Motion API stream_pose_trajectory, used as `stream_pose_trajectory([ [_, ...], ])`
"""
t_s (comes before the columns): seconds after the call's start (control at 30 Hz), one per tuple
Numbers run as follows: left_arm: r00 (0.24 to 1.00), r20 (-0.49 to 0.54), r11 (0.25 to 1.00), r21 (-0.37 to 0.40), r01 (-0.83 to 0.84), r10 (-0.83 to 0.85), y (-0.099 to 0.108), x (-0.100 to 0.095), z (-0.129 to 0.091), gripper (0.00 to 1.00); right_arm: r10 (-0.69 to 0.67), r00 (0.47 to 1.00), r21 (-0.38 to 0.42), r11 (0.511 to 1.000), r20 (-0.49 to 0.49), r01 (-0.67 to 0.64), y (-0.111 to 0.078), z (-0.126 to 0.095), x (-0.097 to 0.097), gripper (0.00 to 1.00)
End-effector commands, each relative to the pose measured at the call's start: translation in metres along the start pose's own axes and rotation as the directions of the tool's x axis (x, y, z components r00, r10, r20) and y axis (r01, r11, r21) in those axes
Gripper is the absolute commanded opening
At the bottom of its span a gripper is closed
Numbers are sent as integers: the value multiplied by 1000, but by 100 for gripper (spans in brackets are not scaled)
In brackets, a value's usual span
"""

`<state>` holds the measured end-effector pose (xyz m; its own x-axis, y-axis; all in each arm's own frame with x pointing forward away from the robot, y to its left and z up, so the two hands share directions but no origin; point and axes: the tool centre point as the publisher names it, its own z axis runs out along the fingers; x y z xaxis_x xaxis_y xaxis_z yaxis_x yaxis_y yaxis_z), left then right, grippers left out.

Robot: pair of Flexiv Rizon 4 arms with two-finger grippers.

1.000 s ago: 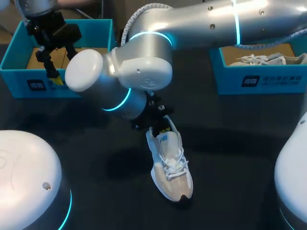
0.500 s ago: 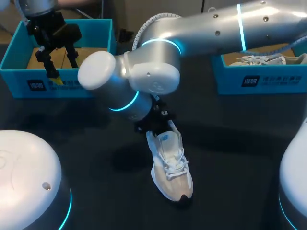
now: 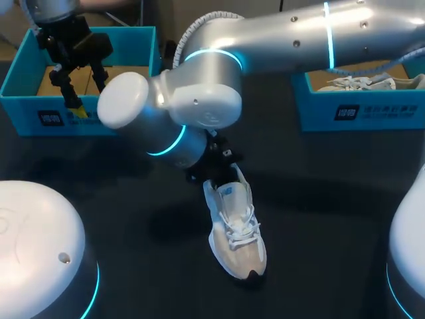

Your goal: Take the shoe out of the shoebox, open the shoe tongue, remove and reinsert the insole, then place the shoe into the shoebox

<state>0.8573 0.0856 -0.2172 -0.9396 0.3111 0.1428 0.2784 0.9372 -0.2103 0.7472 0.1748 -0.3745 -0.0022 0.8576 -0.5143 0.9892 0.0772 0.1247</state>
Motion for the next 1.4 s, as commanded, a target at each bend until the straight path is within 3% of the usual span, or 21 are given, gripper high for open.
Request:
stream_pose_trajectory([
  [0.03,1000,1,1000,-2,0,0,0,1,0,100,109,994,12,994,-5,-109,-3,20,7,0],
  [0.23,1000,1,1000,-2,0,0,0,1,0,100,98,994,49,994,-47,-96,-6,30,16,0],
  [0.43,1000,1,1000,-2,0,0,0,1,0,100,78,997,23,997,-4,-78,-11,3,18,0],
  [0.63,1000,1,1000,-2,0,0,0,1,0,100,67,997,25,997,48,-69,-18,-12,7,0],
  [1.03,1000,1,1000,-2,0,0,0,1,0,100,46,993,83,995,110,-56,-29,3,2,0],
  [1.4,1000,1,1000,-2,0,0,0,1,0,100,30,984,92,995,174,-47,-23,-7,-2,0],
])
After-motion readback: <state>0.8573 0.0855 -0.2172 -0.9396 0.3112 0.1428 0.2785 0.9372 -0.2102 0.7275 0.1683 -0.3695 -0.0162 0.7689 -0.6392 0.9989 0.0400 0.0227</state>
